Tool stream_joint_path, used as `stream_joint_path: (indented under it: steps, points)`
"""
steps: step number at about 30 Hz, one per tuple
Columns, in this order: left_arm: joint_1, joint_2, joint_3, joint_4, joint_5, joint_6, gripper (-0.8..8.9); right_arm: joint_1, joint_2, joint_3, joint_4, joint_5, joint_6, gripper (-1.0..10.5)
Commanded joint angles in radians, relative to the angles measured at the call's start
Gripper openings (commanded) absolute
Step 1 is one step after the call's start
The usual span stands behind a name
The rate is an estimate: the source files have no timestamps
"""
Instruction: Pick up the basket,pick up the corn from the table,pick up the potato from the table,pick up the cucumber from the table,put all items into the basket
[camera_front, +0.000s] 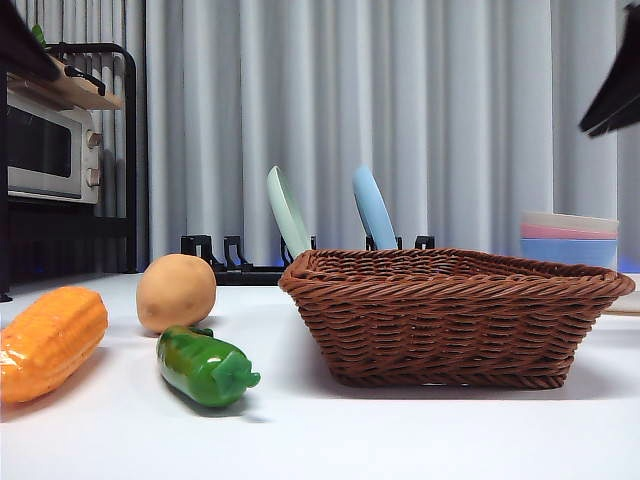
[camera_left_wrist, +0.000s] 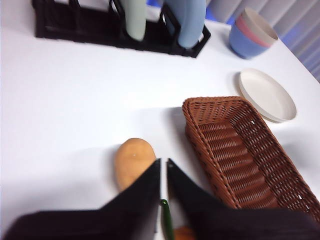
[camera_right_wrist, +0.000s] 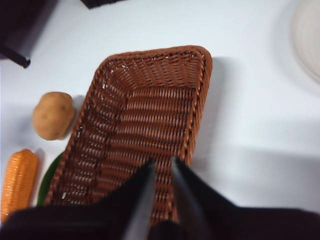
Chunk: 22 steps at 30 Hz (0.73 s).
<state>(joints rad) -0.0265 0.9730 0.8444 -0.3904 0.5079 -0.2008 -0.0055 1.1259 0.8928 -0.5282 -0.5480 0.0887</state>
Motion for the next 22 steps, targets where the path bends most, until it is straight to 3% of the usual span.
stream_joint_path:
  steps: [1,7,11,16,22]
  points:
    - [0.000,0.047,0.033,-0.020,0.010,0.018,3.24,0.010,0.043,0.012,-0.003,-0.003,-0.031,4.1]
    - [-0.012,0.079,0.061,-0.031,0.021,0.018,3.47,0.056,0.130,0.016,0.016,0.013,-0.037,4.4]
    - [-0.024,0.079,0.061,-0.031,0.020,0.018,3.46,0.104,0.224,0.042,0.032,0.087,-0.037,4.3]
    - [-0.035,0.079,0.061,-0.032,0.018,0.014,3.46,0.132,0.368,0.096,0.032,0.105,-0.037,4.3]
    - [-0.040,0.079,0.061,-0.046,0.017,0.011,3.47,0.152,0.495,0.128,0.033,0.078,-0.038,2.9]
